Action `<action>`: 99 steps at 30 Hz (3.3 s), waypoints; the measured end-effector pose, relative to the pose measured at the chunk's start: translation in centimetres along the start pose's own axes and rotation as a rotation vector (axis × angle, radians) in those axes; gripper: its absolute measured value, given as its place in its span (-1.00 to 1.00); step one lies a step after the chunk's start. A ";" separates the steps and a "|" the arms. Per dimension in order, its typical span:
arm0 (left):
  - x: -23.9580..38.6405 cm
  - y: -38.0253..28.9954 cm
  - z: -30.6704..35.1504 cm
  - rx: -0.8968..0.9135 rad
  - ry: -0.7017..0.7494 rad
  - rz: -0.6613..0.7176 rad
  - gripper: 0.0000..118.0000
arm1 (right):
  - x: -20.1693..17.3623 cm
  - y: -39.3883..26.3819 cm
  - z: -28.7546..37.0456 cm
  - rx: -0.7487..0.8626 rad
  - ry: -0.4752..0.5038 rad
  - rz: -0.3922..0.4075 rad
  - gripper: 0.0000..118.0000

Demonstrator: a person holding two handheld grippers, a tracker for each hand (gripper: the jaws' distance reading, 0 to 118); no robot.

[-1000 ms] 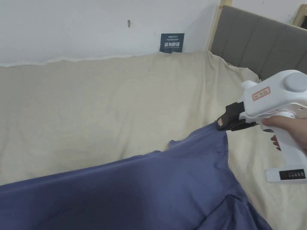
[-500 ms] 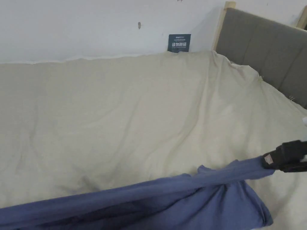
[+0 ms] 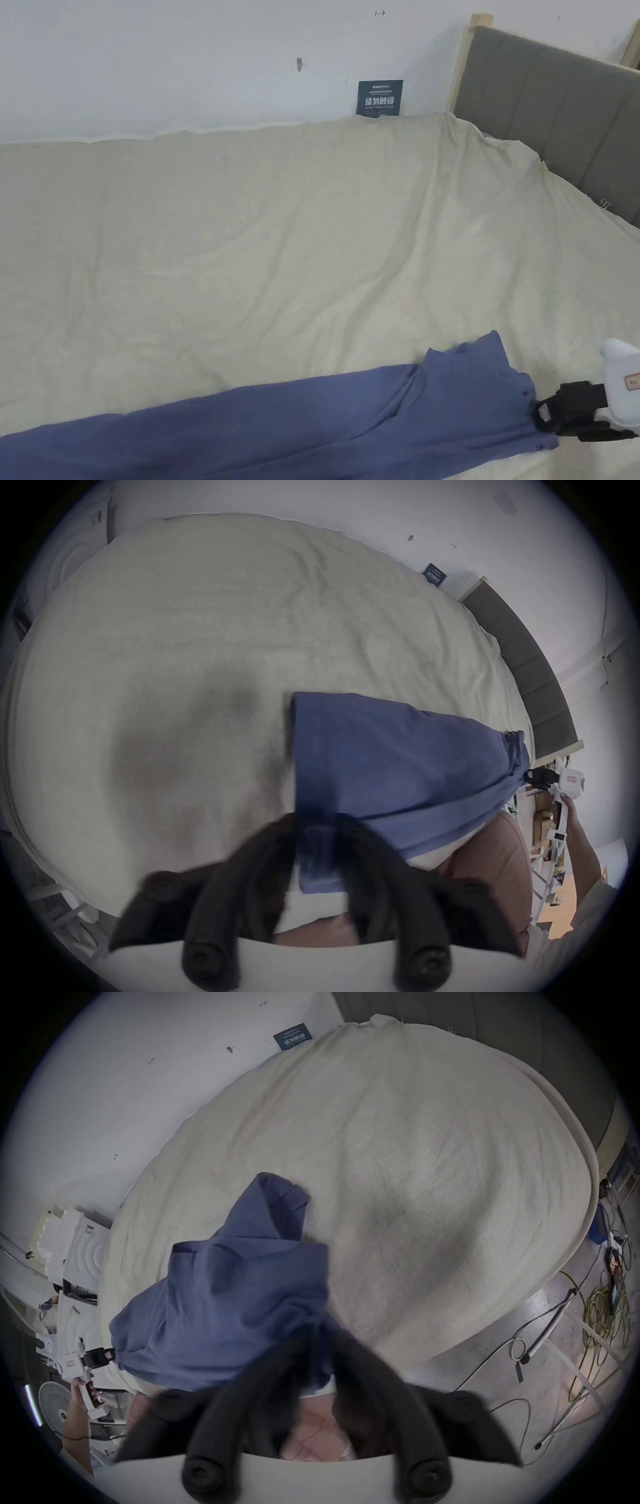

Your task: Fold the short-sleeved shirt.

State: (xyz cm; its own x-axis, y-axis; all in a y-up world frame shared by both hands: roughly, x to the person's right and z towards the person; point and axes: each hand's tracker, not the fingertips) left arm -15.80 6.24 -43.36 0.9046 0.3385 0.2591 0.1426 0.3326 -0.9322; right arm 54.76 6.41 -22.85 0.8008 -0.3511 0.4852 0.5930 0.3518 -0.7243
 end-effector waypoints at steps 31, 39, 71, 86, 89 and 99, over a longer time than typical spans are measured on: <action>6.2 -6.7 14.0 0.755 0.037 -0.048 -0.99 | -22.2 -10.1 9.8 0.749 0.284 0.377 -1.00; -5.0 1.3 4.4 0.193 -0.357 0.166 -0.55 | -23.3 -9.6 9.2 0.637 0.307 0.349 -1.00; -1.8 4.9 -2.3 0.037 -0.108 0.032 -0.97 | -26.4 -9.1 5.5 0.462 0.312 0.406 -1.00; 7.3 6.4 4.7 0.042 0.294 -0.288 -0.97 | -23.7 -9.3 5.2 0.457 0.434 0.325 -1.00; 11.6 7.4 2.5 -0.020 0.112 -0.229 -0.97 | -23.0 -9.3 5.5 0.473 0.433 0.315 -1.00; 20.8 9.5 -6.2 -0.153 -0.179 -0.116 0.80 | -20.1 -10.0 7.5 0.518 0.411 0.287 -1.00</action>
State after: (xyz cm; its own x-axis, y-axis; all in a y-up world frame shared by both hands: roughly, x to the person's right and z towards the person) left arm 6.84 10.94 -48.36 0.7951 0.4607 0.3944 0.3126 0.2460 -0.9175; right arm 33.38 16.47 -21.65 0.8952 -0.4454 0.0132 0.4091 0.8098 -0.4206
